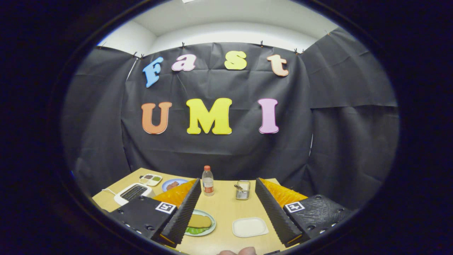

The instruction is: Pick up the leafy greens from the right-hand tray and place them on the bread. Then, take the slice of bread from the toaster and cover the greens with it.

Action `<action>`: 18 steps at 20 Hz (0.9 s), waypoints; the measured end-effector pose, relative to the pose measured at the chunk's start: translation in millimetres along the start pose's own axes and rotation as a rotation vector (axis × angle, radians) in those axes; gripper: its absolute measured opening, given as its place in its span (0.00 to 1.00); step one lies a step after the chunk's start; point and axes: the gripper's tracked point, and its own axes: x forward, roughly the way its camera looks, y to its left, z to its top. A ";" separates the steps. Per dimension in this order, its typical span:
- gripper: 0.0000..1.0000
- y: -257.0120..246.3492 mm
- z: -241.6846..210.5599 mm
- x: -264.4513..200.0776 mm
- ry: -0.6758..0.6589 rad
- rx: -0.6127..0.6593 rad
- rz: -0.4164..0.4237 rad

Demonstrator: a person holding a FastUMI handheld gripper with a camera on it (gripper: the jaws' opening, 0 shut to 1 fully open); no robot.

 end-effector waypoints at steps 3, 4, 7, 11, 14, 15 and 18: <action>0.95 -0.5 16.6 -15.9 -0.044 -0.007 -0.038; 0.95 -1.7 20.4 -19.8 -0.052 -0.015 -0.052; 0.95 5.1 20.5 -32.0 -0.036 -0.016 -0.072; 0.95 16.9 27.2 -35.3 -0.036 -0.018 -0.099; 0.96 22.2 29.1 -44.2 -0.042 -0.031 -0.119; 0.96 22.3 30.3 -46.2 -0.049 -0.036 -0.126; 0.95 26.9 25.7 -45.5 -0.040 -0.035 -0.129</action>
